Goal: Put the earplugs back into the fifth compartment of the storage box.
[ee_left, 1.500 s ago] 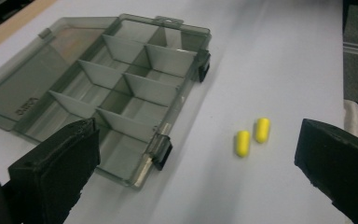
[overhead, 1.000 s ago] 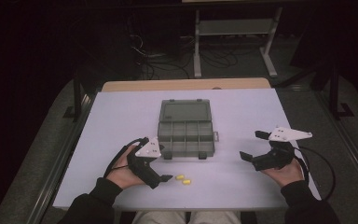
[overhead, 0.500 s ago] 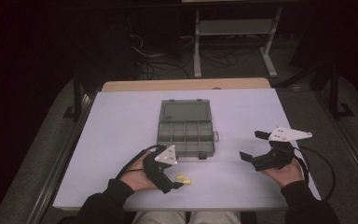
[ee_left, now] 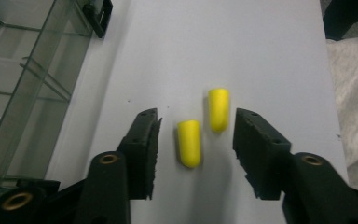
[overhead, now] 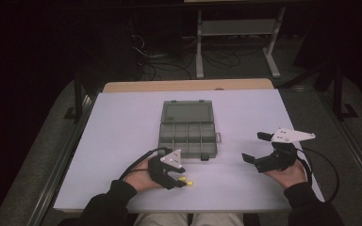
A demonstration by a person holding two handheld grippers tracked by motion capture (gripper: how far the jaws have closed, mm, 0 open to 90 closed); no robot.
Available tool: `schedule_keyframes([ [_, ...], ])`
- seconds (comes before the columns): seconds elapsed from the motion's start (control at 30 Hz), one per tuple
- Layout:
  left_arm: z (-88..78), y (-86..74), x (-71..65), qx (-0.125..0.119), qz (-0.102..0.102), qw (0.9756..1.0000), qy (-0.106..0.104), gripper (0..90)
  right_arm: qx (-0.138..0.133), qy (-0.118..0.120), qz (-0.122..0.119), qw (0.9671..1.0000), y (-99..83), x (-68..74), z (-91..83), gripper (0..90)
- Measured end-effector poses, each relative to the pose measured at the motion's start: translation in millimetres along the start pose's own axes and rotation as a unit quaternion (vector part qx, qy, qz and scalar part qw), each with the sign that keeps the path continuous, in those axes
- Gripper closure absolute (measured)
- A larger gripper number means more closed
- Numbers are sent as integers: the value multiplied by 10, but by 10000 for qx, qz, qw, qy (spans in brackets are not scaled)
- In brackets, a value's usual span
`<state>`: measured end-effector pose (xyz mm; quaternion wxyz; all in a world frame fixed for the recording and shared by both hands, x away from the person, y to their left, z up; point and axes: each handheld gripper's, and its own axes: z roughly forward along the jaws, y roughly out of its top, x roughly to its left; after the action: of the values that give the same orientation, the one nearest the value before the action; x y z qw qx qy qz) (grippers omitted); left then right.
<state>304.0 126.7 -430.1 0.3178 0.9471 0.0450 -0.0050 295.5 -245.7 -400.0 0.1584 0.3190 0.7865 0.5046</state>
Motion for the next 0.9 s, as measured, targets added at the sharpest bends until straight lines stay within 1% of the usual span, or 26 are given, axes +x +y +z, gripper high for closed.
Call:
schedule_keyframes([
  [0.07,3,-3,9,-21,-8,10000,22,555,9,5,-7,10000,0,0,2,0],
  [0.13,6,-4,15,-29,-5,10000,0,576,18,9,-2,10000,0,1,6,0],
  [0.2,15,-3,24,-4,33,10000,-12,617,17,23,-3,10000,1,2,6,0],
  [0.23,22,-3,27,5,58,10000,-12,617,17,23,-3,10000,1,2,6,0],
  [0.27,30,-3,28,20,81,10000,-17,659,12,29,-3,10000,2,2,5,0],
  [0.33,39,0,28,53,115,9999,5,697,11,28,5,10000,1,-2,4,0],
  [0.4,36,4,29,34,126,9999,41,739,6,25,5,10000,1,-6,4,0],
  [0.43,32,6,33,17,143,9999,71,779,7,27,4,10000,1,-6,4,0],
  [0.47,22,7,49,22,127,9999,33,797,7,32,2,10000,1,-6,4,0],
  [0.6,20,5,57,39,78,10000,-21,819,-19,28,8,10000,6,-9,-7,0],
  [0.7,-9,30,55,49,96,9999,12,826,-51,18,27,10000,5,-20,-18,0],
  [0.8,-86,67,64,-52,101,9999,2,826,-46,10,47,10000,5,-21,-23,0],
  [0.83,-142,88,72,-112,115,9999,32,825,-33,16,41,10000,4,-19,-19,0],
  [0.87,-142,88,72,-112,115,9999,32,825,-33,16,41,10000,4,-19,-19,0],
  [0.9,-201,100,89,-202,90,9997,39,825,-20,14,38,10000,4,-16,-16,0],
])
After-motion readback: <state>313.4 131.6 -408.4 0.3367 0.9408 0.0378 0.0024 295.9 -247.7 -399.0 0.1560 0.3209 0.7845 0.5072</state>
